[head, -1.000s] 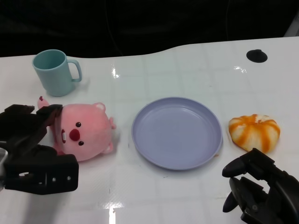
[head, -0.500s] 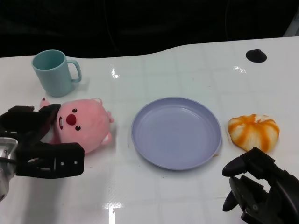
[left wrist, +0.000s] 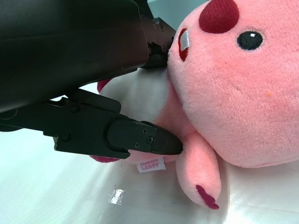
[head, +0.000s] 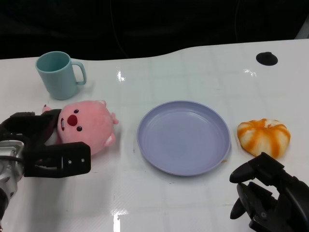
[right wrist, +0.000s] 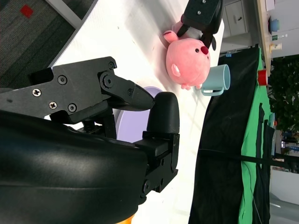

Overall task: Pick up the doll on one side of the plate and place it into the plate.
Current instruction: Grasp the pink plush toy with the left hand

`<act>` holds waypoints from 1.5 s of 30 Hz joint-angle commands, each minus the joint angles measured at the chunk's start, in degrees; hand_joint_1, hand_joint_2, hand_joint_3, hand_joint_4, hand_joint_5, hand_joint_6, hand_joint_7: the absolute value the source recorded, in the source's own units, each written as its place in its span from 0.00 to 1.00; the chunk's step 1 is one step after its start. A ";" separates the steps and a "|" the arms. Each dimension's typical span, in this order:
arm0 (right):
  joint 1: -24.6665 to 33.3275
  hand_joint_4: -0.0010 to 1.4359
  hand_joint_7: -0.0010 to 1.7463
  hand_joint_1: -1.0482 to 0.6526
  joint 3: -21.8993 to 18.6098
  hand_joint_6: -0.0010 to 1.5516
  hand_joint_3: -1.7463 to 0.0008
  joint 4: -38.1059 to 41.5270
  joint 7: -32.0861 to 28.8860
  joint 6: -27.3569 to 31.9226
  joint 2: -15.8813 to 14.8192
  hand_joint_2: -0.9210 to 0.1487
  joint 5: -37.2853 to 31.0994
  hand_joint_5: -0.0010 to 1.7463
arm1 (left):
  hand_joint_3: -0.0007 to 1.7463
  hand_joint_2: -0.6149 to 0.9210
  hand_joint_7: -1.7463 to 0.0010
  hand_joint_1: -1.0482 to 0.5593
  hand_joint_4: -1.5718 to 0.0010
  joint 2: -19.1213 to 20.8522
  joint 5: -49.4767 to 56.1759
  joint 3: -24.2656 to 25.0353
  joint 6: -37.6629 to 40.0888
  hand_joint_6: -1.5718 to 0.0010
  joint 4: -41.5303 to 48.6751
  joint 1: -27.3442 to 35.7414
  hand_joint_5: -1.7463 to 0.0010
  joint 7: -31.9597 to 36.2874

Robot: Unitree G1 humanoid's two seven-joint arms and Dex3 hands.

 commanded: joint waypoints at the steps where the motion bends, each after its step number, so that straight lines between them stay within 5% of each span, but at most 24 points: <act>1: 0.30 0.33 0.96 0.44 -0.43 0.23 0.65 -0.79 -0.01 -0.10 -0.44 0.00 0.17 1.00 | 0.00 0.95 0.98 0.42 0.79 -1.43 -0.69 -1.13 -0.46 0.81 3.70 1.27 0.96 0.50; 4: 0.29 0.33 0.96 0.44 -0.51 0.24 0.66 -0.78 -0.10 0.02 -0.46 0.00 0.11 1.00 | 0.00 0.95 0.97 0.49 0.73 -1.79 -0.70 -1.82 -1.02 0.74 5.10 0.85 0.95 1.13; 10: 0.43 0.34 0.95 0.44 -0.62 0.24 0.66 -1.17 -0.05 0.36 -0.59 0.00 0.18 1.00 | 0.00 0.98 0.96 0.58 0.37 -1.84 -2.99 -1.31 -4.52 0.44 7.16 1.33 0.92 3.96; 13: 0.43 0.34 0.95 0.43 -0.68 0.24 0.66 -0.91 0.18 -0.07 -0.65 0.00 0.22 1.00 | 0.00 0.99 0.93 0.58 0.29 -1.82 -3.72 -1.11 -6.40 0.34 8.13 2.10 0.86 7.93; 15: 0.34 0.34 0.95 0.43 -0.65 0.24 0.66 -0.81 0.15 0.00 -0.55 0.00 0.25 1.00 | 0.03 1.00 0.86 0.56 0.43 -1.71 -3.14 -1.92 -6.63 0.31 9.21 2.52 0.43 10.45; 17: 0.21 0.34 0.95 0.43 -0.65 0.24 0.66 -0.65 0.12 0.04 -0.49 0.00 0.24 1.00 | 0.03 1.00 0.58 0.54 0.52 -1.59 -2.88 -2.55 -6.57 0.41 9.98 2.64 0.21 11.38; 21: -0.03 0.34 0.95 0.42 -0.45 0.24 0.67 -1.08 -0.36 1.24 -0.49 0.00 -0.07 1.00 | 0.01 0.98 0.58 0.51 0.54 -1.56 -2.80 -3.46 -6.16 0.39 10.96 2.49 0.08 11.66; 22: -0.07 0.34 0.95 0.43 -0.43 0.24 0.67 -1.10 -0.35 1.30 -0.49 0.00 -0.02 0.99 | 0.02 0.99 0.47 0.51 0.55 -1.56 -2.87 -3.57 -6.22 0.44 11.05 2.54 0.05 11.93; 23: -0.09 0.34 0.95 0.43 -0.48 0.24 0.67 -1.02 -0.27 1.25 -0.48 0.00 0.08 0.99 | 0.09 1.00 0.29 0.51 0.56 -1.55 -2.83 -3.75 -6.27 0.53 11.08 2.57 0.03 12.18; 26: -0.09 0.34 0.95 0.43 -0.41 0.24 0.67 -1.00 -0.30 1.07 -0.40 0.00 -0.03 0.99 | 0.14 1.00 0.42 0.51 0.56 -1.56 -2.64 -4.27 -6.45 0.52 11.07 2.66 0.08 13.33; 29: -0.01 0.34 0.95 0.43 -0.40 0.24 0.67 -0.75 -0.06 0.40 -0.34 0.00 0.10 0.99 | 0.15 1.00 0.08 0.52 0.55 -1.55 -2.99 -4.33 -7.01 0.64 10.91 2.81 0.01 15.14; 31: 0.01 0.34 0.95 0.43 -0.40 0.24 0.66 -0.71 0.03 0.23 -0.36 0.00 0.12 0.99 | 0.15 1.00 0.02 0.53 0.54 -1.54 -3.16 -4.38 -7.29 0.65 10.97 2.83 0.00 15.85; 38: -0.13 0.34 0.95 0.43 -0.49 0.24 0.66 -1.00 -0.14 0.82 -0.52 0.00 -0.08 0.99 | 0.16 1.00 0.00 0.54 0.48 -1.39 -4.75 -2.63 -11.19 0.60 10.07 2.26 0.00 19.78; 45: -0.81 0.34 0.95 0.44 -0.98 0.24 0.66 0.02 0.78 -0.10 -0.76 0.00 0.47 0.99 | 0.20 0.99 0.00 0.53 0.48 -1.38 -6.38 -1.74 -11.27 0.60 7.53 0.66 0.00 15.83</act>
